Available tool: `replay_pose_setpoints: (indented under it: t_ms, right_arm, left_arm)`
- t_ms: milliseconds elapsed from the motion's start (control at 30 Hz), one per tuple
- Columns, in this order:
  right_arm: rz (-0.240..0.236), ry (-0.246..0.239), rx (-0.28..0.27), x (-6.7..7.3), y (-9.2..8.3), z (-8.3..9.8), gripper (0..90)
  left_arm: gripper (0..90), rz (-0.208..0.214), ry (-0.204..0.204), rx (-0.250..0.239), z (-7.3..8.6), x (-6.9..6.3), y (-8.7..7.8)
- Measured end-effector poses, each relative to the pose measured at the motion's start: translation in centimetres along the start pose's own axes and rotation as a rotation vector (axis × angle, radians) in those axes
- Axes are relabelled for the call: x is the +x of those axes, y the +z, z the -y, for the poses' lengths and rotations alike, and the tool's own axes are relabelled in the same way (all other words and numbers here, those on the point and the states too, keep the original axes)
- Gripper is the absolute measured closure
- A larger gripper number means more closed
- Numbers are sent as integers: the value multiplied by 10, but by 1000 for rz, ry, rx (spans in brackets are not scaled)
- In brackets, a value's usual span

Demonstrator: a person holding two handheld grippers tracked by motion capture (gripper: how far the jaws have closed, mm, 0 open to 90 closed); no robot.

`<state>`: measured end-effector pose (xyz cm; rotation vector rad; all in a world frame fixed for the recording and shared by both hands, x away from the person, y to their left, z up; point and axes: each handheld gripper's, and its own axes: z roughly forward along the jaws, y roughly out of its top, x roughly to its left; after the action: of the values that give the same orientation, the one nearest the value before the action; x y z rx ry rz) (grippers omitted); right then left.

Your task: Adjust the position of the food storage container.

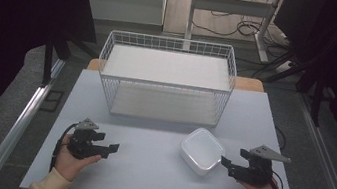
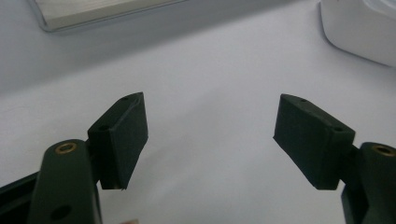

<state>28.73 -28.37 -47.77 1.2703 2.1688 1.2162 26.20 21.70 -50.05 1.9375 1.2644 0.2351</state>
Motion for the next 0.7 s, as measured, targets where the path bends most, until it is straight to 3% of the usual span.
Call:
replay_pose_setpoints:
  t_ms: [700]
  right_arm:
    - [5, -4, 16, 0, -1, -2, 182]
  left_arm:
    - [253, -24, -6, -5, -1, 1, -2]
